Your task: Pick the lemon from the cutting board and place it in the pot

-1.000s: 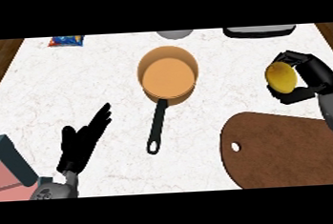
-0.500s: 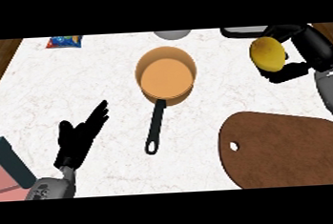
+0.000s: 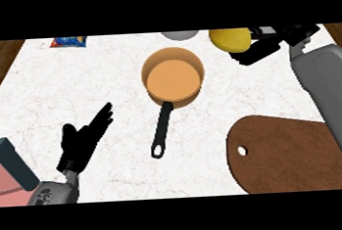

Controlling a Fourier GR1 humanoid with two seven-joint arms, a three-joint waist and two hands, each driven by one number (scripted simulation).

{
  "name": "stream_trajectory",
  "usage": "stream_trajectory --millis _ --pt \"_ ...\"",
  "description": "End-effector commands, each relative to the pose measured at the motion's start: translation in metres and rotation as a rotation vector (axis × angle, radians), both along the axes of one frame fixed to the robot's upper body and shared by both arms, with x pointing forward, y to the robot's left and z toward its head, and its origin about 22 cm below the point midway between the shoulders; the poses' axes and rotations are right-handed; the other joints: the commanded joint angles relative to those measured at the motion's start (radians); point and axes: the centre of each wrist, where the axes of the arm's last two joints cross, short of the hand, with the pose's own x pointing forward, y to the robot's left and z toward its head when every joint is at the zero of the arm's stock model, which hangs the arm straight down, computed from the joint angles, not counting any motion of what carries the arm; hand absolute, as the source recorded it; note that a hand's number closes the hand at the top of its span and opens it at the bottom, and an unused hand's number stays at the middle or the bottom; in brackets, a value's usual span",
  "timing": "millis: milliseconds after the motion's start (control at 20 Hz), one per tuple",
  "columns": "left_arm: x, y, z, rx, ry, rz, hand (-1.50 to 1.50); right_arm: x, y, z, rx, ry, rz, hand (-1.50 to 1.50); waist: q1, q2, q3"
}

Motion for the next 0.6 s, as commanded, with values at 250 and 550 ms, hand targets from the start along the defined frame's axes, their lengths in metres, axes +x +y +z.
stream_trajectory --millis 250,550 --pt "0.011 -0.005 0.017 0.014 -0.011 -0.006 0.0 0.021 0.083 0.018 -0.203 0.013 0.016 1.5 0.019 0.007 0.001" --pt "-0.002 -0.011 0.011 0.009 -0.015 -0.026 0.0 0.018 0.128 0.008 -0.542 -0.09 -0.067 1.5 0.033 0.004 0.0"
